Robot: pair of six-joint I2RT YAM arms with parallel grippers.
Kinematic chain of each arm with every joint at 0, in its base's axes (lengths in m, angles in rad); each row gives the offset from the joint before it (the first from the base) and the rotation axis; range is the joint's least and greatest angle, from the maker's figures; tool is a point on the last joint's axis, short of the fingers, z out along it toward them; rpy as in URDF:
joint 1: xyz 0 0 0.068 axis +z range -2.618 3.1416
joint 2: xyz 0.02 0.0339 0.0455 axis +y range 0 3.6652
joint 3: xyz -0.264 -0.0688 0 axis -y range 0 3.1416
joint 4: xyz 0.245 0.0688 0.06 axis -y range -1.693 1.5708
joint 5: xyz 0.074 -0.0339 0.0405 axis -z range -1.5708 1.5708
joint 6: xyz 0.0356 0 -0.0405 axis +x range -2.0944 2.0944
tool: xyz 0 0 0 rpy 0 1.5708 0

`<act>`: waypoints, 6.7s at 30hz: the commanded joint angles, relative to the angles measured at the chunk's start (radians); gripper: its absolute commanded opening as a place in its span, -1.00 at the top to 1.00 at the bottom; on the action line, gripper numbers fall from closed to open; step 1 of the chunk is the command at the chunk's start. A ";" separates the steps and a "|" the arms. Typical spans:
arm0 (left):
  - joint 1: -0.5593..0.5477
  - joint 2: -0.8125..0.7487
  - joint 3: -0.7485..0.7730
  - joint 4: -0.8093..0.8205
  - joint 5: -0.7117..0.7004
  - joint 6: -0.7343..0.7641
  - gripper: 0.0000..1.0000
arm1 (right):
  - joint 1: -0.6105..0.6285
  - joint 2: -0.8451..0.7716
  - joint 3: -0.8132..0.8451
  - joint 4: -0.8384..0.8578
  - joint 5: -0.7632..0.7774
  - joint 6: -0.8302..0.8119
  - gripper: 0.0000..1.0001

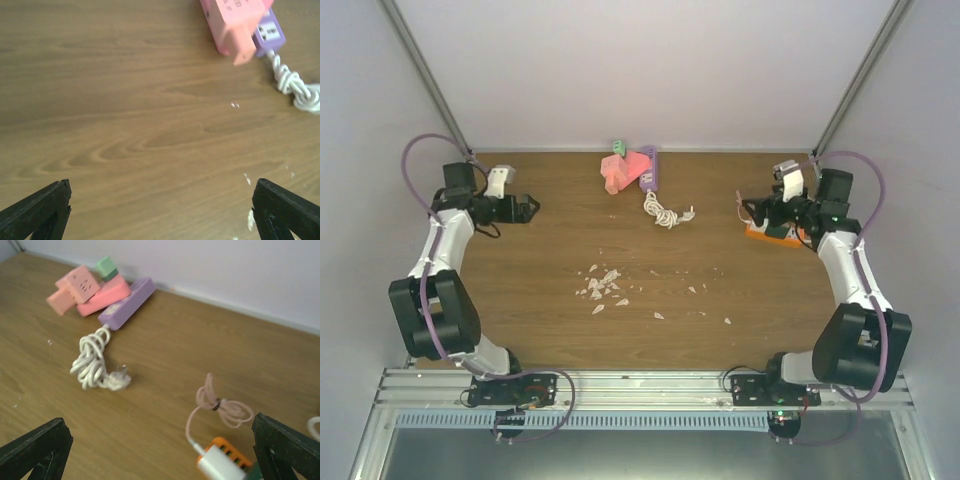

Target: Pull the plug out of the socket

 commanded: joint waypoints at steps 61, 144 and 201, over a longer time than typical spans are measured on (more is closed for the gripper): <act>-0.136 -0.325 -0.307 0.320 -0.143 -0.176 -0.98 | 0.661 0.984 0.711 -0.103 0.387 0.123 0.12; -0.136 -0.388 -0.353 0.300 0.055 -0.063 -0.98 | 0.585 0.557 0.121 0.103 0.494 -0.321 -0.33; -0.337 -0.529 -0.519 -0.062 0.367 0.888 -0.98 | 0.747 0.308 0.048 -0.133 0.202 -0.401 -0.48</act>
